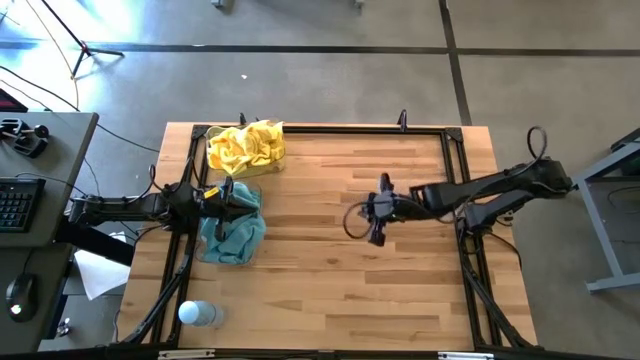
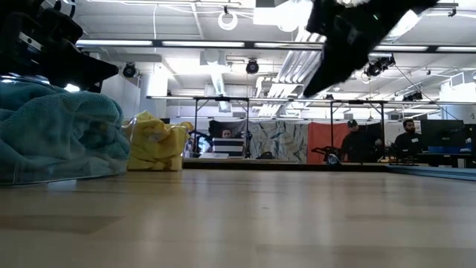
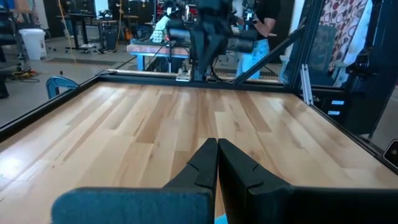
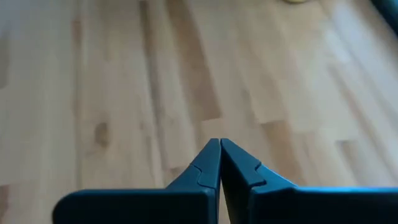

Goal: Sort microfiber towel by color & place in baskets
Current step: Return to Home Position

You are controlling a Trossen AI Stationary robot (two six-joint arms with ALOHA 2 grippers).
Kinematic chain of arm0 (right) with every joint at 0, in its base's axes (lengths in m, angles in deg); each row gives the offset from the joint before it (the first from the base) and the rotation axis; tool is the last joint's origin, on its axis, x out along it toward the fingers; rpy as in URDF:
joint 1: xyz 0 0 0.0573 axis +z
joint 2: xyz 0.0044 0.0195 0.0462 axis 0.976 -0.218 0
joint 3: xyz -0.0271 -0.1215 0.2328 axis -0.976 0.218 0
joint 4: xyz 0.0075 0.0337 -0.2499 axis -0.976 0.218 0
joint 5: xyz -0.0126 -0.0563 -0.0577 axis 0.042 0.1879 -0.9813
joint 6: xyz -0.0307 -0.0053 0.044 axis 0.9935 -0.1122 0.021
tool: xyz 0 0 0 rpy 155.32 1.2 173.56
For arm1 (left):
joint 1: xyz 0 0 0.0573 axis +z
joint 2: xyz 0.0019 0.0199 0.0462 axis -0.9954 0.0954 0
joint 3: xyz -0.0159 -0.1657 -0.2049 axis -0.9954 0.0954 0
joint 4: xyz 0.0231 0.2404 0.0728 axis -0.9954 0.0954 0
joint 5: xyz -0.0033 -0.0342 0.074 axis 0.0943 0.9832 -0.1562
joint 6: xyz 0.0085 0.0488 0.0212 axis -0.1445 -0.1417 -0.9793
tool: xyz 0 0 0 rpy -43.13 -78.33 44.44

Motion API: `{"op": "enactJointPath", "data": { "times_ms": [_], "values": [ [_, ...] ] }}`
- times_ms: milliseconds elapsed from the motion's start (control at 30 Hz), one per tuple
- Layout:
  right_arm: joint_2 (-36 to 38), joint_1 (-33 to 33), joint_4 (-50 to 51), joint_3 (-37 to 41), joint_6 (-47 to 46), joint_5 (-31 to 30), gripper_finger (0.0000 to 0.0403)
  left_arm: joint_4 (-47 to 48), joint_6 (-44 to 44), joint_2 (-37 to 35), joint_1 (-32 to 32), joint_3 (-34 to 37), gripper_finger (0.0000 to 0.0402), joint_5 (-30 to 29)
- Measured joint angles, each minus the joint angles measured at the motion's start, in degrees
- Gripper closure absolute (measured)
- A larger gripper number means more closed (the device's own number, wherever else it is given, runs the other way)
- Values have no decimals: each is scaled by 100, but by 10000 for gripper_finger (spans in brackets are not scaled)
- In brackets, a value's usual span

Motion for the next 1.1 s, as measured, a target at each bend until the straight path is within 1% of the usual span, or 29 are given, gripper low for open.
{"op": "enactJointPath", "data": {
  "times_ms": [167, 300, 433, 533, 667, 733, 833, 933, 1000, 1100],
  "values": [
    [385, 91, -2001, 1511, 257, 249, 401, 0, 0, 0, 0, 0, 402, 0],
    [972, 66, -3454, 2659, 343, 557, 402, 0, 0, 0, -1, 0, 402, 0],
    [1800, -111, -4283, 3656, 241, 844, 402, 0, 0, 0, -2, 0, 402, 0],
    [2560, -288, -4465, 4148, 196, 911, 402, 0, 0, 0, -2, -2, 402, 1],
    [3594, -472, -4431, 4550, 205, 976, 403, 0, 0, 0, -2, -2, 401, 2],
    [4068, -538, -4363, 4792, 181, 1182, 403, 0, -1, 0, -2, -3, 401, 2],
    [4736, -583, -4296, 5208, -101, 1434, 403, -1, 0, 0, -2, -4, 401, 2],
    [5386, -581, -3619, 5179, -124, 1435, 403, 0, -2, 0, -4, -4, 401, 2],
    [5762, -581, -3505, 5177, -34, 1404, 403, 0, -2, 1, -4, -4, 401, 4],
    [6314, -581, -3383, 5170, 108, 1152, 403, 0, -1, 1, -4, -4, 401, 4]
  ]
}}
